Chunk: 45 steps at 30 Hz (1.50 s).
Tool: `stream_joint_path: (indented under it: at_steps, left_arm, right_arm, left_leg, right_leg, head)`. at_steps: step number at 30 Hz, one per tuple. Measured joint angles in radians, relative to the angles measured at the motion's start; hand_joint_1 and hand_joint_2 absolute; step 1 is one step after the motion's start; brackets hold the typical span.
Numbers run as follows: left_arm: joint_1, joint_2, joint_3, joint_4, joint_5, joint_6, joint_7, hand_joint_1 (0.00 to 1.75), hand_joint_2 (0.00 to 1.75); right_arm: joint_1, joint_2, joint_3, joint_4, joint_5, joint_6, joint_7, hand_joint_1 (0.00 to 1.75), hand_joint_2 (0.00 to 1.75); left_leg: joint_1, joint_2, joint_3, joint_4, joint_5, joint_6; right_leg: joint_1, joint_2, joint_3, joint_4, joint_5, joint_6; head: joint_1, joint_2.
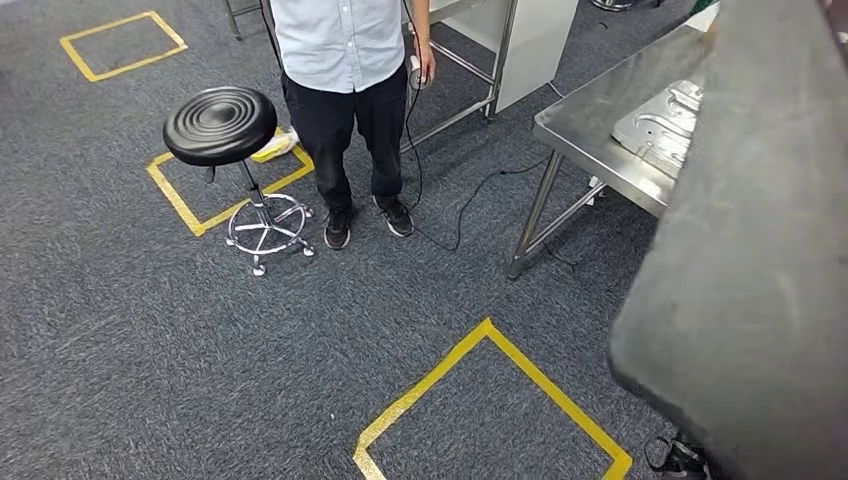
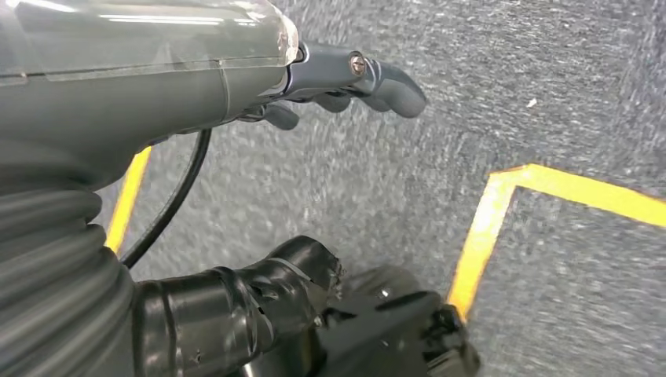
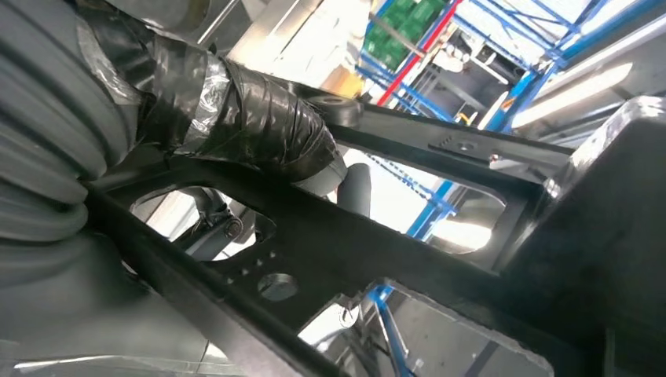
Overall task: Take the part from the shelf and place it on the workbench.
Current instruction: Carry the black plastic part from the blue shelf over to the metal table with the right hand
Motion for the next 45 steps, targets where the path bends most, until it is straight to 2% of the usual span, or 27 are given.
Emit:
stream_joint_path:
  at_steps: [2,4,6,7,8,9,11,13,15,17,19,21,23,24,25,26,28,30,32,33,35,37,39,40,41,43,45]
  left_arm:
    - [-0.001,0.001,0.001,0.000,0.000,-0.007,-0.006,0.00,1.75]
    - [-0.001,0.001,0.001,0.000,-0.001,-0.016,-0.015,0.00,1.75]
    - [0.000,0.001,0.002,0.000,-0.002,-0.024,-0.022,0.00,1.75]
    - [0.002,0.001,0.002,0.000,-0.002,-0.026,-0.024,0.00,1.75]
    - [0.004,0.001,0.002,0.000,-0.002,-0.027,-0.025,0.00,1.75]
    - [0.004,0.001,0.002,0.000,-0.002,-0.028,-0.025,0.00,1.75]
    - [0.003,0.000,0.002,0.000,-0.005,-0.028,-0.025,0.00,1.75]
    - [0.003,-0.002,0.002,0.000,-0.008,-0.028,-0.025,0.00,1.75]
    - [0.001,-0.004,0.002,0.000,-0.011,-0.028,-0.024,0.00,1.75]
    - [-0.001,-0.005,0.002,0.000,-0.011,-0.027,-0.024,0.00,1.75]
    - [-0.002,-0.006,0.002,0.000,-0.012,-0.027,-0.024,0.00,1.75]
    - [-0.002,-0.006,0.002,0.000,-0.012,-0.027,-0.025,0.00,1.75]
    - [0.001,-0.005,0.002,0.000,-0.012,-0.027,-0.025,0.00,1.75]
    - [0.003,-0.005,0.002,0.000,-0.012,-0.027,-0.025,0.00,1.75]
    - [0.004,-0.005,0.002,0.000,-0.012,-0.027,-0.025,0.00,1.75]
    - [0.005,-0.005,0.002,0.000,-0.012,-0.027,-0.025,0.00,1.75]
    - [0.004,-0.004,0.002,0.000,-0.011,-0.027,-0.025,0.00,1.75]
    - [0.002,-0.005,0.002,0.000,-0.010,-0.027,-0.025,0.00,1.75]
    - [0.000,-0.004,0.003,0.000,-0.008,-0.028,-0.026,0.00,1.75]
    - [-0.001,-0.004,0.003,0.000,-0.007,-0.028,-0.026,0.00,1.75]
    - [-0.002,-0.004,0.003,0.000,-0.005,-0.030,-0.028,0.00,1.75]
    - [-0.001,-0.004,0.003,0.000,-0.005,-0.032,-0.029,0.00,1.75]
    - [0.002,-0.003,0.003,0.000,-0.005,-0.035,-0.029,0.00,1.75]
    - [0.002,-0.003,0.003,0.000,-0.005,-0.037,-0.029,0.00,1.75]
    - [0.002,-0.003,0.003,0.000,-0.004,-0.039,-0.029,0.00,1.75]
    - [0.000,-0.003,0.003,0.000,-0.003,-0.042,-0.030,0.00,1.75]
    - [0.000,-0.004,0.003,0.000,-0.002,-0.044,-0.033,0.00,1.75]
  right_arm:
    - [0.000,0.000,-0.001,0.001,0.001,0.000,0.000,1.75,1.75]
    - [0.000,0.000,-0.001,0.001,0.001,0.000,0.000,1.75,1.75]
    - [-0.002,0.000,-0.002,0.001,0.002,0.000,0.000,1.75,1.75]
    - [-0.001,0.000,-0.002,0.001,0.002,0.000,0.000,1.75,1.75]
    - [0.001,0.000,-0.002,0.001,0.002,0.000,0.000,1.75,1.75]
    - [0.004,0.000,-0.003,0.001,0.002,0.000,0.000,1.75,1.75]
    - [0.009,0.000,-0.005,0.000,-0.001,0.000,0.000,1.75,1.75]
    - [0.013,0.000,-0.008,-0.003,-0.004,0.000,0.000,1.75,1.75]
    - [0.017,0.000,-0.009,-0.005,-0.006,0.000,0.000,1.75,1.75]
    - [0.021,0.000,-0.010,-0.008,-0.006,0.000,0.000,1.75,1.75]
    - [0.026,0.000,-0.012,-0.011,-0.006,0.000,0.000,1.75,1.75]
    - [0.026,0.000,-0.013,-0.012,-0.006,0.000,0.000,1.75,1.75]
    - [0.025,0.000,-0.013,-0.012,-0.005,0.000,0.000,1.75,1.75]
    - [0.026,0.000,-0.014,-0.012,-0.005,0.000,0.000,1.75,1.75]
    - [0.026,0.000,-0.014,-0.012,-0.004,0.000,0.000,1.75,1.75]
    - [0.025,0.000,-0.014,-0.012,-0.002,0.000,0.000,1.75,1.75]
    - [0.021,0.000,-0.014,-0.010,0.001,0.000,0.000,1.75,1.75]
    - [0.013,0.000,-0.014,-0.008,0.008,0.000,0.000,1.75,1.75]
    - [0.009,0.000,-0.014,-0.005,0.015,0.000,0.000,1.75,1.75]
    - [0.008,0.000,-0.014,-0.004,0.018,0.000,0.000,1.75,1.75]
    - [0.004,0.000,-0.014,0.000,0.022,0.000,0.000,1.75,1.75]
    - [-0.002,-0.001,-0.014,0.005,0.026,0.000,0.000,1.75,1.75]
    - [-0.004,-0.001,-0.014,0.010,0.030,0.000,0.000,1.75,1.75]
    - [-0.003,-0.001,-0.014,0.013,0.032,0.000,0.000,1.75,1.75]
    - [-0.003,-0.001,-0.014,0.015,0.033,0.000,0.000,1.75,1.75]
    - [-0.004,-0.001,-0.014,0.018,0.035,0.000,0.000,1.75,1.75]
    - [-0.006,-0.001,-0.014,0.020,0.038,0.000,0.000,1.75,1.75]
  left_leg:
    - [-0.001,0.020,0.003,-0.006,0.005,0.014]
    - [0.002,0.043,0.008,-0.018,0.011,0.027]
    - [0.002,0.067,0.011,-0.022,0.012,0.033]
    - [0.001,0.081,0.011,-0.022,0.010,0.034]
    - [0.001,0.094,0.012,-0.022,0.008,0.034]
    - [0.001,0.107,0.014,-0.022,0.006,0.034]
    - [0.001,0.130,0.021,-0.022,0.000,0.031]
    - [-0.001,0.148,0.031,-0.024,-0.007,0.025]
    - [-0.003,0.165,0.040,-0.028,-0.013,0.016]
    - [-0.005,0.183,0.050,-0.036,-0.017,0.005]
    - [-0.005,0.156,0.052,-0.018,-0.036,-0.004]
    - [-0.002,0.098,0.010,0.077,-0.089,-0.006]
    - [-0.001,0.075,-0.058,0.202,-0.136,-0.006]
    - [-0.001,0.074,-0.080,0.231,-0.133,-0.007]
    - [-0.001,0.073,-0.084,0.223,-0.110,-0.007]
    - [-0.001,0.069,-0.072,0.179,-0.071,-0.005]
    - [0.002,0.029,-0.030,0.056,-0.002,-0.001]
    - [0.003,-0.008,-0.008,-0.004,0.016,0.003]
    - [0.000,0.000,-0.005,-0.009,0.014,0.012]
    - [0.000,0.011,-0.001,-0.014,0.017,0.018]
    - [0.004,0.037,0.008,-0.026,0.020,0.031]
    - [0.002,0.064,0.013,-0.029,0.018,0.037]
    - [0.001,0.092,0.017,-0.029,0.012,0.037]
    - [0.001,0.106,0.020,-0.029,0.008,0.036]
    - [0.001,0.118,0.025,-0.029,0.005,0.035]
    - [0.000,0.137,0.036,-0.029,-0.004,0.029]
    - [-0.004,0.154,0.046,-0.031,-0.012,0.020]
  right_leg:
    - [-0.004,0.010,-0.005,0.000,0.003,0.011]
    - [-0.003,-0.026,-0.021,0.033,-0.018,0.022]
    - [-0.003,-0.078,-0.072,0.136,-0.072,0.032]
    - [-0.005,-0.090,-0.104,0.196,-0.097,0.037]
    - [-0.008,-0.095,-0.126,0.238,-0.108,0.039]
    - [-0.009,-0.099,-0.132,0.247,-0.100,0.041]
    - [-0.009,-0.113,-0.088,0.160,-0.040,0.037]
    - [0.000,-0.157,-0.023,0.034,0.006,0.023]
    - [0.011,-0.181,-0.001,-0.014,0.011,0.010]
    - [0.010,-0.159,0.001,-0.022,0.014,0.001]
    - [0.002,-0.136,0.014,-0.039,0.020,-0.009]
    - [-0.002,-0.115,0.022,-0.049,0.023,-0.018]
    - [-0.001,-0.089,0.023,-0.048,0.022,-0.024]
    - [0.000,-0.074,0.023,-0.046,0.020,-0.024]
    - [0.000,-0.058,0.024,-0.043,0.018,-0.024]
    - [0.000,-0.043,0.025,-0.038,0.016,-0.022]
    - [0.000,-0.018,0.022,-0.024,0.006,-0.014]
    - [-0.002,0.002,0.011,-0.012,0.001,-0.002]
    - [-0.007,0.021,0.005,-0.011,0.002,0.011]
    - [-0.007,0.015,0.004,-0.009,0.001,0.016]
    - [-0.006,-0.034,-0.017,0.038,-0.025,0.027]
    - [-0.007,-0.085,-0.076,0.150,-0.078,0.037]
    - [-0.011,-0.097,-0.128,0.240,-0.102,0.044]
    - [-0.013,-0.100,-0.130,0.239,-0.087,0.045]
    - [-0.013,-0.105,-0.112,0.200,-0.057,0.043]
    - [-0.007,-0.139,-0.044,0.068,0.006,0.033]
    - [0.005,-0.167,-0.005,-0.011,0.026,0.018]
  head:
    - [0.000,0.000]
    - [0.001,0.000]
    - [0.003,0.000]
    - [0.003,0.000]
    - [0.003,0.000]
    - [0.003,0.000]
    - [0.003,0.000]
    - [0.003,0.000]
    - [0.003,0.000]
    - [0.003,0.000]
    - [0.001,0.000]
    - [-0.001,0.000]
    - [-0.002,0.000]
    - [-0.002,0.000]
    - [-0.002,0.000]
    - [-0.002,0.000]
    - [-0.002,0.000]
    - [-0.001,0.000]
    - [-0.001,0.000]
    - [-0.001,0.000]
    - [0.002,0.000]
    - [0.005,0.000]
    - [0.005,0.000]
    - [0.004,0.000]
    - [0.005,0.000]
    - [0.004,0.000]
    - [0.004,0.000]
